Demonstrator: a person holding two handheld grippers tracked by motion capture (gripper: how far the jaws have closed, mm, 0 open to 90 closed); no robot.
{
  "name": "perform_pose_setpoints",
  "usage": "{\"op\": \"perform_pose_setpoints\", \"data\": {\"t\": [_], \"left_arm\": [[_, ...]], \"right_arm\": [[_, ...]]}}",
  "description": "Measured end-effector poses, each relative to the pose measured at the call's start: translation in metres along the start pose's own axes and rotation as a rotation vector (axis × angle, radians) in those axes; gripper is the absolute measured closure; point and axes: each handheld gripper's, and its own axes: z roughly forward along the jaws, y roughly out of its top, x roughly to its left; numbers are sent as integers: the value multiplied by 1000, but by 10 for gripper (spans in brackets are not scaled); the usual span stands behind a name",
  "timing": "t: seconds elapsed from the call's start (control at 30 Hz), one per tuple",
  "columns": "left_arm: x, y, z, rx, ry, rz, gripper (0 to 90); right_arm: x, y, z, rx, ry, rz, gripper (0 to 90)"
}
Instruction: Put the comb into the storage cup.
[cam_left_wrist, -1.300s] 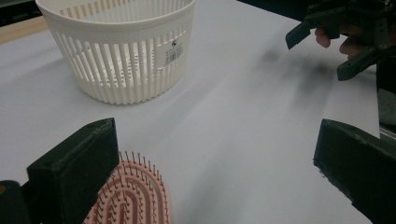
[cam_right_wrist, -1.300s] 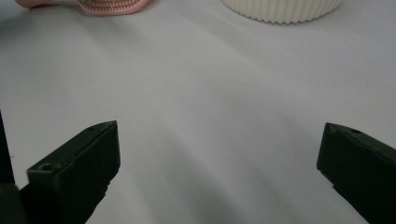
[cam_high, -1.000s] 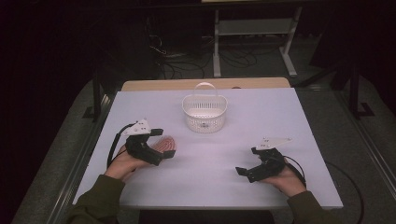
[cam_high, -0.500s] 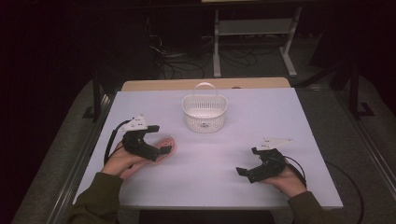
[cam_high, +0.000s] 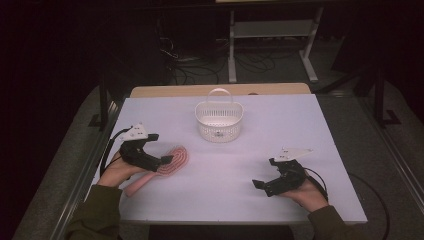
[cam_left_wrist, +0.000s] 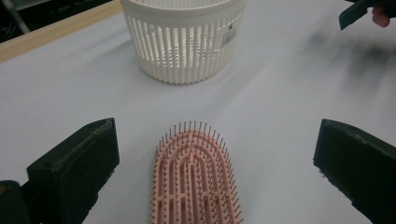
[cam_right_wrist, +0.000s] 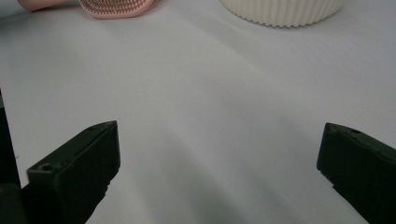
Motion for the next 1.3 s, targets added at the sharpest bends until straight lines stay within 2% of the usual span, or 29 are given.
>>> {"op": "perform_pose_setpoints", "data": {"t": [0.2,0.6,0.77,1.3], "left_arm": [[5,-4,-7,5,16,-4,0],[13,-12,-18,12,59,-43,0],[13,-12,-17,38,67,-60,0],[14,-16,-19,108,85,-72,0]], "right_arm": [[0,0,0,-1,-2,1,0],[0,0,0,2,-4,3,0],[0,0,0,4,-3,1,0],[0,0,0,3,-5,3,0]]}}
